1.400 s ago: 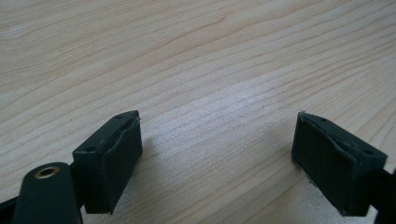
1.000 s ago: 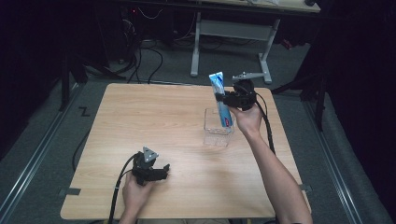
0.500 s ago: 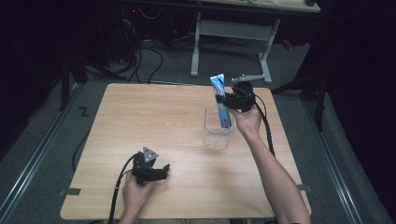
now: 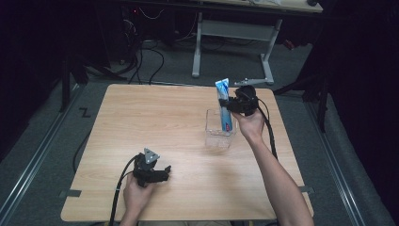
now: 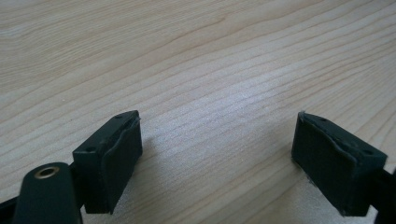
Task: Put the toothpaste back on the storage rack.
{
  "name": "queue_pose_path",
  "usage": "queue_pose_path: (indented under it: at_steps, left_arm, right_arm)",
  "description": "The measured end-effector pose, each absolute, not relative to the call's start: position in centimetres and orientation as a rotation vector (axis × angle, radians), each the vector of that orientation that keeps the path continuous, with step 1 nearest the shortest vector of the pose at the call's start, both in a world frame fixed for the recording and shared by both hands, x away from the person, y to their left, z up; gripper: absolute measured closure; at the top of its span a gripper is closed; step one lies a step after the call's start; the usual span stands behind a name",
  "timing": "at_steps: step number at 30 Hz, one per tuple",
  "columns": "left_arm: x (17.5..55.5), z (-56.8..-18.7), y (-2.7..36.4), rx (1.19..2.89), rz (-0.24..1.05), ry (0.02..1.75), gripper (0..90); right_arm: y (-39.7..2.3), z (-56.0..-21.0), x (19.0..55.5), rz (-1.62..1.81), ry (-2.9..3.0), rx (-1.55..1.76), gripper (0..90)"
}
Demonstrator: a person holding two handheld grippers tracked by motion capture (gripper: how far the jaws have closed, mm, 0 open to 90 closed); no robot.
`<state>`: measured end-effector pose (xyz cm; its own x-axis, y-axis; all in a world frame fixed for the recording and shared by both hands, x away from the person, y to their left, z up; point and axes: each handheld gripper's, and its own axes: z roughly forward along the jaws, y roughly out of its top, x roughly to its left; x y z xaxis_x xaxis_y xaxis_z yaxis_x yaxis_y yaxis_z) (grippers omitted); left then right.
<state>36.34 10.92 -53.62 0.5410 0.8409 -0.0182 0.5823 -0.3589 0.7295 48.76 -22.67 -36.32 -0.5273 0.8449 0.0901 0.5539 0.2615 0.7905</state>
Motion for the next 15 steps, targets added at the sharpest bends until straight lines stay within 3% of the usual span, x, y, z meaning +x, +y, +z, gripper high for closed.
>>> queue_pose_path:
  at_steps: [15]
  left_arm:
    - [36.3, -53.6, 10.9, 2.081, 0.474, 1.144, 16.6]
  right_arm:
    - [-23.1, -37.8, 48.0, 1.064, 2.213, 1.269, 71.0]
